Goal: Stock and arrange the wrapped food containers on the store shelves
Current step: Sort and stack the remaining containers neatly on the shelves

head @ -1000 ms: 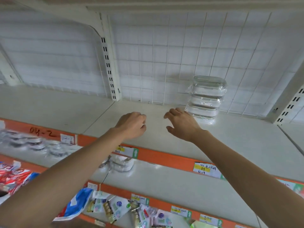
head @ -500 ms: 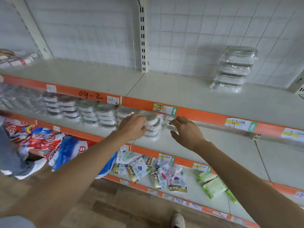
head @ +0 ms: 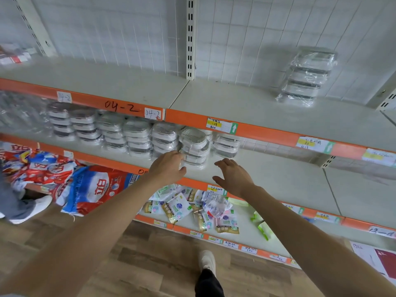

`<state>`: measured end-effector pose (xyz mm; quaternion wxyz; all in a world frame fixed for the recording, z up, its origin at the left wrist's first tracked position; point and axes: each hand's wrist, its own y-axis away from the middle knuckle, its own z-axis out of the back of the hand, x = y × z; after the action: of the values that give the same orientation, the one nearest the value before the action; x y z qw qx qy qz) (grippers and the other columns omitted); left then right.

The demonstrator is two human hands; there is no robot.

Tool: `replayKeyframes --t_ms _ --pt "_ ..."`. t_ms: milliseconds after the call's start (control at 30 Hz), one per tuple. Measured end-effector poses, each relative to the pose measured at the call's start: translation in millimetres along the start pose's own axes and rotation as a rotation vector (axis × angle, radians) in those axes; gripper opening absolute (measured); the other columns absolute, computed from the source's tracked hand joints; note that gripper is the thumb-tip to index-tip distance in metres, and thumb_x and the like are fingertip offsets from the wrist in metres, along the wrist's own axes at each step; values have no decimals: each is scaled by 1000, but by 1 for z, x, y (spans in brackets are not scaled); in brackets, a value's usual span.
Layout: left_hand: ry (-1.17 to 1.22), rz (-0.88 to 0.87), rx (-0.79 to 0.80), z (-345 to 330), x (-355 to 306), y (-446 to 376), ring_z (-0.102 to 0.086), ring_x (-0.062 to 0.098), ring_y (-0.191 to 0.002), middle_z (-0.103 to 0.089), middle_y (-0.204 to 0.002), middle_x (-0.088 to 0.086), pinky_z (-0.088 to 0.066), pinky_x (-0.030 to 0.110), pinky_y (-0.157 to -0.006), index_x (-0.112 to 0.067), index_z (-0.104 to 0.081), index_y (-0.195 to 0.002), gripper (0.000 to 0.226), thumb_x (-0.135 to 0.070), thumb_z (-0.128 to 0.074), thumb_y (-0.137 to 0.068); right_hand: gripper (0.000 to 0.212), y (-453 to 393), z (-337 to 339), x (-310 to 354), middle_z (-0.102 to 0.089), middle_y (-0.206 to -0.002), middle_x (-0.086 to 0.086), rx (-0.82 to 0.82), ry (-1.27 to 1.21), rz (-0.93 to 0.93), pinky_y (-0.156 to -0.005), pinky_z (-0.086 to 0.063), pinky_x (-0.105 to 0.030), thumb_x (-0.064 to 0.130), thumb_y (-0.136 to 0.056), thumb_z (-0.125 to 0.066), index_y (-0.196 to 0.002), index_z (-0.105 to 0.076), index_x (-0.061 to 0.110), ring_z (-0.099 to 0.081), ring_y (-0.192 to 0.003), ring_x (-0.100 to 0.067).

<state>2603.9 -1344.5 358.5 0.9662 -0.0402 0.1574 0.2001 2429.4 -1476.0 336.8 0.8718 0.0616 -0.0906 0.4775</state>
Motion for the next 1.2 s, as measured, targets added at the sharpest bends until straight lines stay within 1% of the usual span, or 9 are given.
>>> replayKeyframes --t_ms 167,233,400,533,700,833,967,1067,1200 --pt "16 -4 5 -27 13 -17 -47 21 -122 -52 -132 6 -41 32 -95 -7 -50 -133 43 -27 -50 -94 55 -36 -25 -8 -43 -138 -8 18 -33 -18 -103 -37 -35 35 -94 -52 -140 -37 9 -37 -129 -24" --pt "25 -15 -19 -43 19 -34 -50 21 -119 -54 -129 7 -44 35 -95 -6 -52 -129 41 -26 -50 -94 57 -54 -39 -17 -41 -140 -9 0 -49 -38 -105 -35 -35 35 -94 -52 -141 -35 8 -34 -132 -24" --pt "19 -100 -51 -98 18 -99 -48 21 -122 -51 -133 4 -41 36 -98 -8 -51 -131 41 -26 -50 -95 60 -95 -77 -68 -37 -142 -9 -57 -46 -112 -106 -33 -36 34 -94 -53 -143 -32 7 -31 -133 -25" --pt "43 -167 -105 -138 7 -158 -50 23 -119 -53 -124 6 -43 38 -94 -5 -53 -126 37 -24 -51 -94 60 -130 -96 -121 -37 -141 -10 -166 -45 -173 -107 -32 -37 30 -92 -56 -142 -32 6 -31 -132 -26" --pt "9 -246 -174 -184 -5 -228 -50 24 -116 -49 -128 4 -44 39 -93 -6 -51 -128 42 -28 -51 -93 61 -177 -117 -179 -36 -142 -7 -371 44 -194 -106 -35 -39 27 -90 -60 -142 -33 10 -32 -130 -26" --pt "-39 -281 -211 -212 -7 -263 -50 22 -115 -50 -126 5 -45 39 -91 -6 -52 -125 40 -31 -50 -94 67 -212 -131 -203 -26 -148 -4 -450 97 -206 -106 -30 -37 26 -88 -61 -144 -26 11 -23 -134 -24" --pt "-67 -294 -260 -230 -5 -288 -52 22 -111 -52 -120 4 -48 39 -86 -7 -55 -119 36 -31 -51 -93 74 -239 -134 -219 -17 -153 -1 -502 108 -205 -108 -26 -36 25 -88 -60 -148 -17 14 -14 -139 -21" --pt "-87 -291 -294 -237 -6 -303 -51 22 -116 -52 -124 3 -47 36 -88 -9 -54 -124 40 -34 -51 -92 70 -253 -133 -227 -24 -149 0 -492 138 -187 -106 -29 -34 21 -89 -58 -147 -20 14 -17 -137 -20" --pt "-111 -352 -361 -240 -12 -316 -50 20 -118 -48 -130 2 -43 31 -90 -9 -53 -128 43 -34 -51 -93 54 -250 -135 -240 -38 -139 -2 -590 173 -168 -96 -36 -31 16 -90 -54 -140 -36 11 -29 -128 -21"
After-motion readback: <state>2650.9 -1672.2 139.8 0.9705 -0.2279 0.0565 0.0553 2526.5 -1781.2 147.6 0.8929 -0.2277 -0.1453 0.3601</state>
